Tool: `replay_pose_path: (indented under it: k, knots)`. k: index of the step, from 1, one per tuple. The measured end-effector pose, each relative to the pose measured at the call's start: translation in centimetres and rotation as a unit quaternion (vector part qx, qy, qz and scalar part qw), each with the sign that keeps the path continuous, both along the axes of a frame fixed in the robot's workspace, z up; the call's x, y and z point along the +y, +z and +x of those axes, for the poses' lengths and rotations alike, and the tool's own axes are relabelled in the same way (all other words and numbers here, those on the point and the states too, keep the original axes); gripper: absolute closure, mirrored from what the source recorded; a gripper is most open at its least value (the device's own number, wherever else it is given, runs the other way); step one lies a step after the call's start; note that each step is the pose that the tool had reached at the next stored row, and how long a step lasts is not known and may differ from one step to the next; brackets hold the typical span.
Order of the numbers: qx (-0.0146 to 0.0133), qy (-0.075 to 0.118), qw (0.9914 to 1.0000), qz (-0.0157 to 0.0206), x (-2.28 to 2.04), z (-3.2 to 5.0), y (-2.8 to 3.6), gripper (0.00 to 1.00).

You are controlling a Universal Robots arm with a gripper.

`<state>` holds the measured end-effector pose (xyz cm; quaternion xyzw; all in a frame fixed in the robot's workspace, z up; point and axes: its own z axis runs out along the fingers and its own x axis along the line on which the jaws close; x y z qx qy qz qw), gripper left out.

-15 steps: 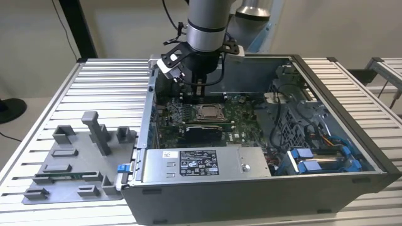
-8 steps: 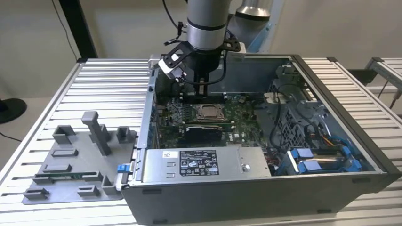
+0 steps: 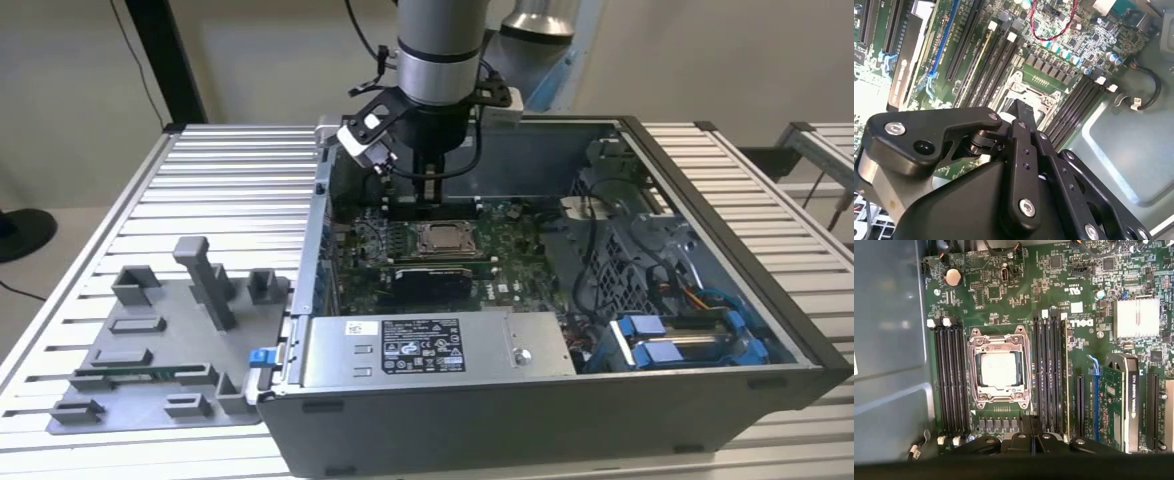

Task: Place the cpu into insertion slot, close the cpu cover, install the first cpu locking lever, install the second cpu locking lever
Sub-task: 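Install the second cpu locking lever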

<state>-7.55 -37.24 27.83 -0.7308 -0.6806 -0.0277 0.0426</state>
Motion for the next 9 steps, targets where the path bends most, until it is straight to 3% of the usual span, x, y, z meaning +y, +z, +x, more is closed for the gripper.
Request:
replay_pose_path:
  k: [9]
  knots:
    - [-0.0015,0.000,1.00000,0.0001,0.00,0.00,0.01,1.00]
